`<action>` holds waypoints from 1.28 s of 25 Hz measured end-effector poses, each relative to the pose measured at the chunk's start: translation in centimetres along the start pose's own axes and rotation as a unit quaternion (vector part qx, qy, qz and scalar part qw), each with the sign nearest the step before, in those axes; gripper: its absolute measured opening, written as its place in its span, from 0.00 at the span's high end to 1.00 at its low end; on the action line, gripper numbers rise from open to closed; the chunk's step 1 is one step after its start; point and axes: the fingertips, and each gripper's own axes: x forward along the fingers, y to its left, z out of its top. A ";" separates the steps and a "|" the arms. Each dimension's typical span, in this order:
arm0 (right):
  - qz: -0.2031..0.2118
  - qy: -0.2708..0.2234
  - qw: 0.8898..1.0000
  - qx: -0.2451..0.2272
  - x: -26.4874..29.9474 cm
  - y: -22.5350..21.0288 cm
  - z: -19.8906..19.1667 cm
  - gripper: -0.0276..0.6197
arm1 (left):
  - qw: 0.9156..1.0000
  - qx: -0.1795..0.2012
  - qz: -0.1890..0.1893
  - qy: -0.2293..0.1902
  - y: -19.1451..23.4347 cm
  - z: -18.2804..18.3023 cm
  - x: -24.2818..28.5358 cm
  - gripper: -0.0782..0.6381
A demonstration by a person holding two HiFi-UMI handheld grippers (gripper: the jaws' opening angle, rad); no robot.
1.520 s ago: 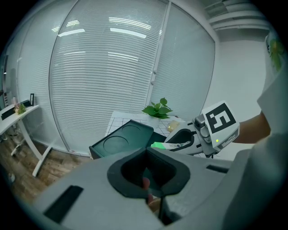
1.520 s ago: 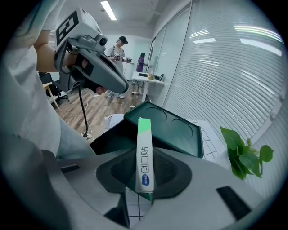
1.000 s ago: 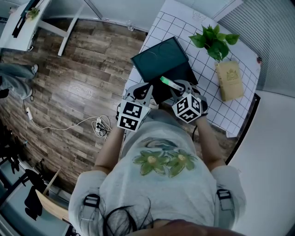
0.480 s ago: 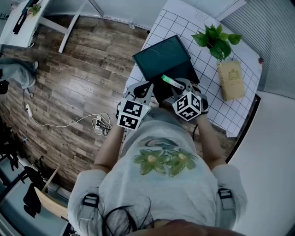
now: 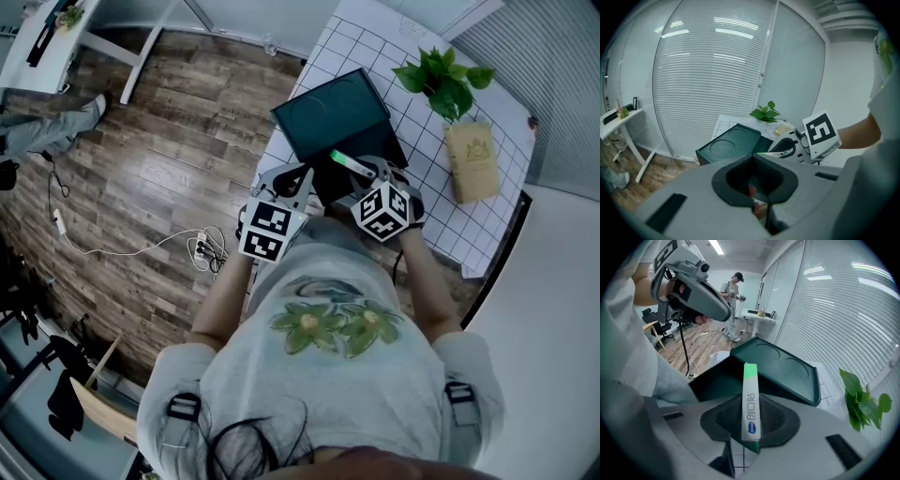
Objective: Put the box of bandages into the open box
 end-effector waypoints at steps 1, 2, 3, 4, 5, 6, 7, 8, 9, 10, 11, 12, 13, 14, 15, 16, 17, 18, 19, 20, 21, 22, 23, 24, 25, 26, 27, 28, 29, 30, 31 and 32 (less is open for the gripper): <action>0.000 0.001 1.000 0.000 0.1 0.0 -0.1 0.82 | 1.000 0.000 0.000 0.000 0.0 0.0 0.0 0.88; 0.001 0.002 1.000 0.000 0.1 0.0 -0.1 0.82 | 1.000 0.000 0.000 0.000 0.0 0.0 0.0 0.88; 0.001 0.002 1.000 0.000 0.2 0.0 -0.2 0.82 | 1.000 0.000 0.000 0.000 0.0 0.0 0.0 0.88; 0.001 0.003 1.000 0.000 0.2 0.0 -0.2 0.82 | 1.000 -0.001 0.000 0.001 0.0 -0.1 0.0 0.88; 0.002 0.005 1.000 0.000 0.3 0.1 -0.3 0.82 | 1.000 0.000 0.000 0.001 0.0 -0.1 0.0 0.88; 0.002 0.006 1.000 0.001 0.3 0.1 -0.3 0.82 | 1.000 0.000 0.000 0.001 0.0 -0.1 -0.1 0.88; 0.002 0.007 1.000 0.001 0.4 0.0 -0.4 0.82 | 1.000 0.001 0.000 0.001 0.0 -0.1 -0.1 0.88; 0.003 0.008 1.000 0.002 0.4 0.0 -0.5 0.82 | 1.000 0.001 0.000 0.001 0.0 0.0 0.0 0.88; 0.003 0.009 1.000 0.003 0.5 0.0 -0.6 0.82 | 1.000 0.001 0.000 0.001 0.0 0.0 0.0 0.88; 0.004 0.010 1.000 0.004 0.6 0.0 -0.6 0.82 | 1.000 0.001 0.000 0.001 0.0 0.0 0.0 0.88; 0.004 0.010 1.000 0.005 0.6 0.0 -0.7 0.82 | 1.000 0.001 0.000 0.000 0.0 0.0 0.0 0.88; 0.004 0.010 1.000 0.006 0.7 0.0 -0.7 0.82 | 1.000 0.001 0.000 0.000 0.0 0.0 0.0 0.88; 0.004 0.010 1.000 0.007 0.7 0.0 -0.7 0.82 | 1.000 0.001 0.000 0.000 0.1 0.0 -0.1 0.88; 0.004 0.011 1.000 0.008 0.8 0.0 -0.8 0.82 | 1.000 0.001 0.000 0.000 0.1 0.0 -0.1 0.88; 0.004 0.012 1.000 0.009 0.8 0.0 -0.8 0.82 | 1.000 0.001 0.000 0.000 0.1 -0.1 -0.1 0.88; 0.005 0.013 1.000 0.010 0.8 0.0 -0.9 0.82 | 1.000 0.001 0.001 0.000 0.1 -0.1 -0.2 0.88; 0.005 0.014 1.000 0.010 0.9 0.1 -0.9 0.82 | 1.000 0.000 0.001 0.000 0.1 -0.1 -0.2 0.88; 0.006 0.015 1.000 0.010 0.9 0.1 -0.9 0.82 | 1.000 0.000 0.002 0.001 0.1 -0.2 -0.2 0.88; 0.006 0.016 1.000 0.010 1.0 0.1 -1.0 0.82 | 1.000 0.000 0.002 0.001 0.1 -0.2 -0.3 0.88; 0.007 0.017 1.000 0.010 1.0 0.2 -1.0 0.82 | 1.000 0.000 0.003 0.001 0.1 -0.2 -0.3 0.88; 0.006 0.017 1.000 0.010 1.0 0.2 -1.1 0.82 | 1.000 0.000 0.003 0.001 0.1 -0.3 -0.3 0.88; 0.005 0.018 1.000 0.010 1.0 0.2 -1.2 0.82 | 1.000 0.000 0.004 0.001 0.1 -0.3 -0.4 0.88; 0.005 0.018 1.000 0.011 1.1 0.2 -1.2 0.82 | 1.000 0.000 0.004 0.000 0.1 -0.3 -0.4 0.88; 0.004 0.019 1.000 0.011 1.1 0.3 -1.3 0.82 | 1.000 0.000 0.005 0.000 0.0 -0.3 -0.5 0.88; 0.004 0.019 1.000 0.011 1.1 0.3 -1.3 0.82 | 1.000 -0.001 0.005 0.000 0.0 -0.3 -0.5 0.88; 0.005 0.019 1.000 0.012 1.2 0.3 -1.3 0.82 | 1.000 0.000 0.005 0.000 0.0 -0.4 -0.6 0.88; 0.005 0.019 1.000 0.013 1.2 0.3 -1.3 0.82 | 1.000 0.000 0.004 0.000 -0.1 -0.4 -0.6 0.88; 0.006 0.019 1.000 0.015 1.3 0.3 -1.3 0.82 | 1.000 0.000 0.004 0.001 -0.2 -0.4 -0.6 0.88; 0.007 0.019 1.000 0.017 1.3 0.3 -1.3 0.82 | 1.000 0.000 0.003 0.002 -0.2 -0.5 -0.7 0.88; 0.008 0.019 1.000 0.020 1.3 0.3 -1.3 0.82 | 1.000 0.000 0.002 0.003 -0.3 -0.5 -0.7 0.88; 0.009 0.019 1.000 0.023 1.3 0.3 -1.3 0.82 | 1.000 0.001 0.002 0.004 -0.4 -0.6 -0.7 0.88; 0.010 0.019 0.999 0.024 1.4 0.3 -1.4 0.82 | 1.000 0.001 0.002 0.004 -0.4 -0.6 -0.7 0.88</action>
